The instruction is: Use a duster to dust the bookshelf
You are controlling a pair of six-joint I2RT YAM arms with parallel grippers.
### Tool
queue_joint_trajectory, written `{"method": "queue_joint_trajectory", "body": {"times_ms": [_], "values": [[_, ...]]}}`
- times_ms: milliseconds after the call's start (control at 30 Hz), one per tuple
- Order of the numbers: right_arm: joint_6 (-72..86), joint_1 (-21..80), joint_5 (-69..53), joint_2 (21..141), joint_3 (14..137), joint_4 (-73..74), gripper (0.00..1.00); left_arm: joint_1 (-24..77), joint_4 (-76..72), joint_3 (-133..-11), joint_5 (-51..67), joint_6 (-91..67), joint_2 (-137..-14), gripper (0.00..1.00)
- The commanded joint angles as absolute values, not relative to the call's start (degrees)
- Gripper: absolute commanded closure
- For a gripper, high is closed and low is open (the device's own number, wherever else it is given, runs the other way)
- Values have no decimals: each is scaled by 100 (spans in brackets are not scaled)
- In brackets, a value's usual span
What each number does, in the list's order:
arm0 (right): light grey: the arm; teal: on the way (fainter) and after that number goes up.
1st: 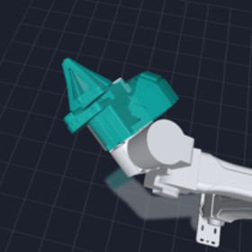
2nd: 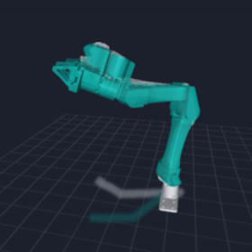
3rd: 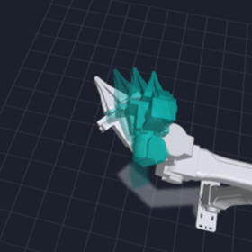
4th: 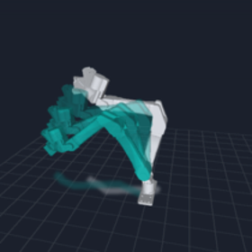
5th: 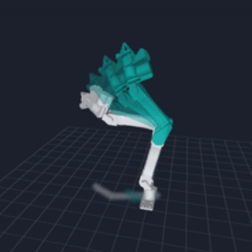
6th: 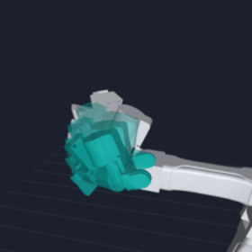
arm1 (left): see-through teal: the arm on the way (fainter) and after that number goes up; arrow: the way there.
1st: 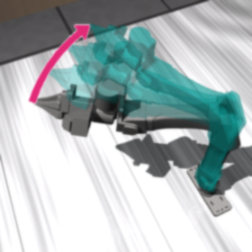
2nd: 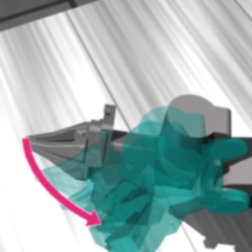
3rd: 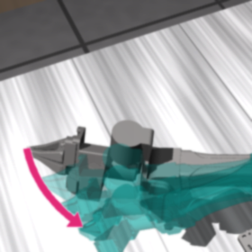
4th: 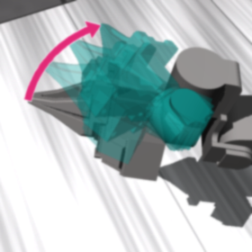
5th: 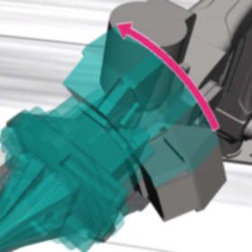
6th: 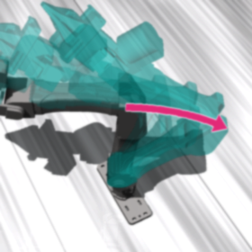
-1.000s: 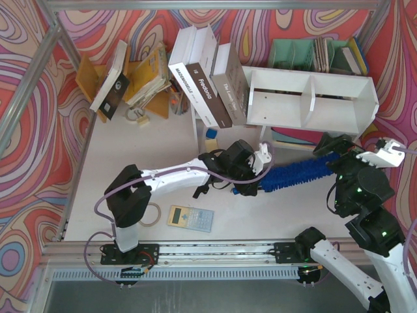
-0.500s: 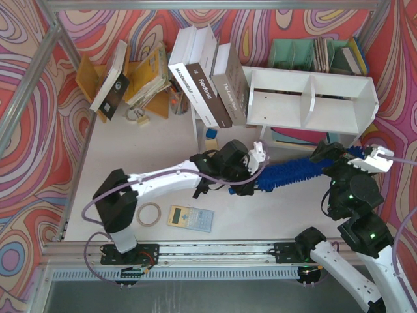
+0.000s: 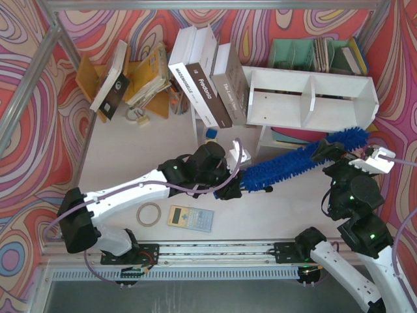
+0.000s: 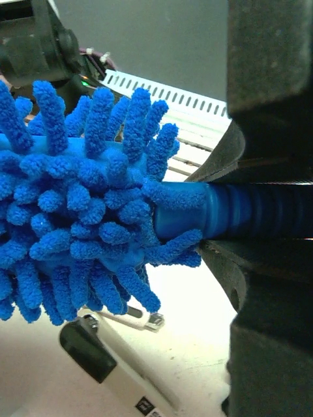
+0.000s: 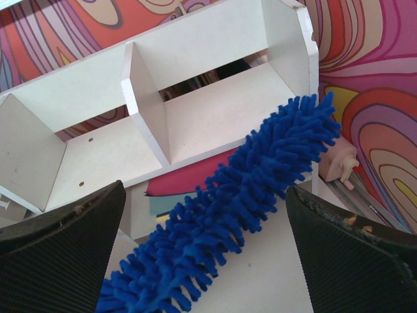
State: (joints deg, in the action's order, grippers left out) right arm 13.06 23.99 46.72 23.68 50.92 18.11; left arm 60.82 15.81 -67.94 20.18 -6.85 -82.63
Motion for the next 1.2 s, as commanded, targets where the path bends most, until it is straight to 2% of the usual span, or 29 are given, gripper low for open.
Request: {"method": "queue_joint_trajectory", "body": {"times_ms": [0,300,533,867,1167], "values": [[1337,2417,4799,2372,5142,1710,1,6106,1775,-6597,1939,-832,-7904,100],[1518,2413,4808,2401,5213,1888,1,6514,2287,-6328,1692,-954,-8100,100],[1590,2414,4819,2386,5216,1957,1,6539,1576,-5683,1298,-1248,-8136,100],[1669,2417,4832,2392,5222,2038,1,6539,1102,-5770,477,-1829,-8812,100],[1641,2416,4850,2382,5191,2041,1,6621,318,-5376,-583,-2678,-8753,100]]}}
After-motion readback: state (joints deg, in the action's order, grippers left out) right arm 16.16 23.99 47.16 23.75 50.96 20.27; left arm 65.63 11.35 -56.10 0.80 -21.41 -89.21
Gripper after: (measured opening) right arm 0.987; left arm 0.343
